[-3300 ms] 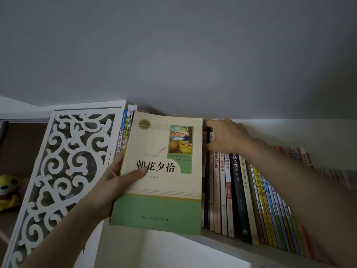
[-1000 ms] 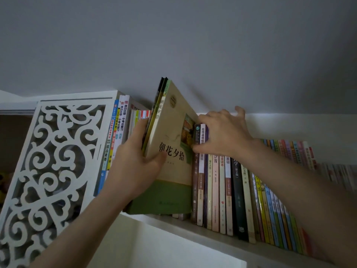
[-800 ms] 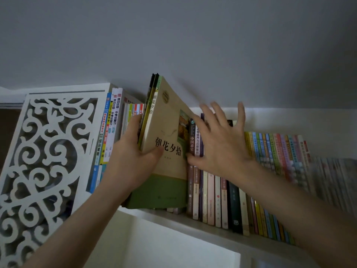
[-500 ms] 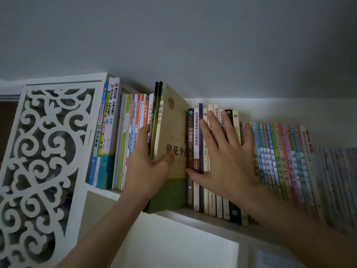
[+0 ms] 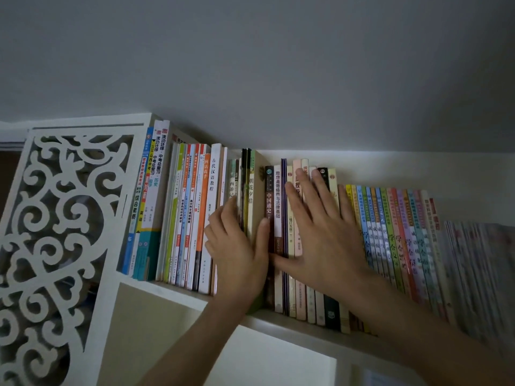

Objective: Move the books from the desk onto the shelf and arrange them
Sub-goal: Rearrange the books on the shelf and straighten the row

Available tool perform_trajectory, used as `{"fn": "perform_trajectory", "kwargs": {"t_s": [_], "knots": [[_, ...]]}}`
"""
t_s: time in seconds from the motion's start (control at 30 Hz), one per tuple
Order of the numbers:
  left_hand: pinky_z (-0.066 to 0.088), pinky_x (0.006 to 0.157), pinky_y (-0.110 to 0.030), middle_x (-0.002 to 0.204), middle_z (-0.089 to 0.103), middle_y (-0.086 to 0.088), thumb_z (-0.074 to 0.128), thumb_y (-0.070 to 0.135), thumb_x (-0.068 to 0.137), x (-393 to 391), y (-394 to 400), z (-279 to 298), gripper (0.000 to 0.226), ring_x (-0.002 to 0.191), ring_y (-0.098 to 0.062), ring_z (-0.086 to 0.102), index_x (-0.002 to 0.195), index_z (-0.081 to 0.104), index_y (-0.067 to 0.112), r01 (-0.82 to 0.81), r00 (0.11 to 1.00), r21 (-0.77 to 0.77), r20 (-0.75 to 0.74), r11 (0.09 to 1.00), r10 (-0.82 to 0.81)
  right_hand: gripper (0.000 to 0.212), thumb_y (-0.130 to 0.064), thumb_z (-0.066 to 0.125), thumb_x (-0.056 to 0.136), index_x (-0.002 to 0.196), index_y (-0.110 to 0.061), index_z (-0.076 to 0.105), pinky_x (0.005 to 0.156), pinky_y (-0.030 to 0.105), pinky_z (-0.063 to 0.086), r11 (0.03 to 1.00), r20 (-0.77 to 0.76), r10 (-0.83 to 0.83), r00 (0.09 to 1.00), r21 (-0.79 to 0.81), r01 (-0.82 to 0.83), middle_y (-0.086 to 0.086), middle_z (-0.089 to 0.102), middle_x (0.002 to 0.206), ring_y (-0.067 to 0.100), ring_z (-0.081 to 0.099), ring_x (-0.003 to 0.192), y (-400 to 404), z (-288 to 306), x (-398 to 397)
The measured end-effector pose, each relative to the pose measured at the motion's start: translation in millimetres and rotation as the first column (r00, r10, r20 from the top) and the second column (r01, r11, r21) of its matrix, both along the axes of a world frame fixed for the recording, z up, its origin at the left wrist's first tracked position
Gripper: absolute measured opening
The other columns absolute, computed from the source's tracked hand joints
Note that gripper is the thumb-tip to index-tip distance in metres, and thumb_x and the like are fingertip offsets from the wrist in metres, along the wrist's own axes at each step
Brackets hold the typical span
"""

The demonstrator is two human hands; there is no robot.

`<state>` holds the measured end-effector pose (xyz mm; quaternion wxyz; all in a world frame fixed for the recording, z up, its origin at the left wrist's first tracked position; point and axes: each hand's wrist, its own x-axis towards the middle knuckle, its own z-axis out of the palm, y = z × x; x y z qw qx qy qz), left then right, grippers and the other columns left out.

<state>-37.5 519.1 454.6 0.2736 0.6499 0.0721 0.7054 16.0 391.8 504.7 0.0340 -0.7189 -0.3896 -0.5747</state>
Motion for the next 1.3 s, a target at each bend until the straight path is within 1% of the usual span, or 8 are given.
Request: {"fn": "perform_trajectory", "kwargs": {"t_s": [0.13, 0.23, 0.5, 0.6, 0.83, 0.97, 1.2, 1.3], "knots": [[0.006, 0.119, -0.036, 0.161, -0.010, 0.021, 0.020, 0.049, 0.099, -23, 16, -16, 0.063, 0.149, -0.005, -0.007, 0.155, -0.001, 0.032, 0.195, 0.971, 0.373, -0.203, 0.907, -0.126, 0.109, -0.087, 0.033, 0.076, 0.157, -0.018, 0.012, 0.119, 0.055, 0.013, 0.999, 0.009, 0.006, 1.000, -0.054, -0.005, 0.005, -0.004, 0.165, 0.023, -0.007, 0.151, -16, 2, 7], [0.006, 0.116, -0.032, 0.159, -0.017, 0.022, 0.026, 0.043, 0.103, -32, 34, -27, 0.060, 0.148, -0.001, -0.012, 0.152, -0.008, 0.041, 0.218, 0.937, 0.504, -0.347, 0.836, -0.035, 0.104, -0.087, 0.027, 0.080, 0.157, -0.021, 0.006, 0.120, 0.054, 0.012, 0.997, 0.019, 0.002, 1.000, -0.078, -0.001, 0.004, -0.009, 0.164, 0.021, -0.012, 0.151, -24, 4, 9], [0.002, 0.116, -0.025, 0.157, -0.011, 0.030, 0.047, 0.064, 0.071, -49, 70, -4, 0.094, 0.144, 0.010, -0.007, 0.153, 0.011, 0.036, 0.170, 0.884, 0.674, -0.427, 0.719, 0.192, 0.102, -0.084, 0.032, 0.081, 0.157, -0.022, 0.004, 0.122, 0.051, 0.006, 0.995, 0.024, 0.044, 0.999, -0.092, -0.042, 0.001, -0.012, 0.164, 0.019, -0.014, 0.150, -24, 4, 14], [-0.006, 0.118, -0.016, 0.163, 0.001, 0.012, 0.053, 0.060, 0.072, -31, 68, 1, 0.097, 0.147, 0.001, -0.005, 0.154, 0.016, 0.025, 0.123, 0.882, 0.740, -0.387, 0.662, 0.269, 0.102, -0.084, 0.033, 0.081, 0.157, -0.022, 0.005, 0.122, 0.052, 0.007, 0.995, 0.030, 0.034, 0.999, -0.090, -0.031, 0.002, -0.011, 0.164, 0.020, -0.013, 0.151, -24, 4, 14], [0.027, 0.111, -0.054, 0.150, 0.041, -0.011, 0.078, 0.054, 0.051, -26, 51, -2, 0.107, 0.140, -0.025, 0.035, 0.141, 0.047, 0.008, -0.169, 0.813, 0.803, -0.215, 0.572, 0.542, 0.103, -0.085, 0.033, 0.080, 0.157, -0.021, 0.010, 0.121, 0.053, 0.012, 0.996, 0.025, 0.007, 1.000, -0.091, -0.005, 0.003, -0.005, 0.165, 0.021, -0.009, 0.151, -23, 4, 10], [0.018, 0.117, -0.042, 0.152, 0.039, -0.009, 0.065, 0.059, 0.058, -27, 55, -15, 0.103, 0.144, -0.020, 0.026, 0.145, 0.036, 0.012, -0.173, 0.818, 0.773, -0.233, 0.611, 0.526, 0.105, -0.088, 0.030, 0.077, 0.157, -0.022, 0.014, 0.119, 0.056, 0.014, 0.996, 0.021, -0.005, 1.000, -0.087, 0.007, 0.002, -0.002, 0.165, 0.021, -0.006, 0.152, -25, 6, 8], [0.029, 0.110, -0.060, 0.135, 0.058, -0.015, 0.078, 0.073, 0.049, -36, 45, 0, 0.103, 0.125, -0.035, 0.055, 0.129, 0.061, 0.010, -0.293, 0.688, 0.814, -0.185, 0.502, 0.702, 0.109, -0.092, 0.031, 0.073, 0.156, -0.022, 0.021, 0.117, 0.061, 0.009, 0.993, 0.017, -0.063, 0.998, -0.102, 0.065, 0.002, 0.004, 0.165, 0.021, -0.001, 0.152, -21, 19, 1], [0.028, 0.110, -0.061, 0.138, 0.057, -0.013, 0.082, 0.071, 0.045, -42, 43, 8, 0.100, 0.128, -0.036, 0.051, 0.127, 0.062, 0.017, -0.285, 0.656, 0.809, -0.227, 0.515, 0.720, 0.116, -0.093, 0.039, 0.065, 0.156, -0.025, 0.015, 0.116, 0.063, 0.006, 0.990, -0.017, -0.089, 0.996, -0.114, 0.087, 0.000, 0.001, 0.165, 0.023, -0.003, 0.152, -25, 33, -3]]}}
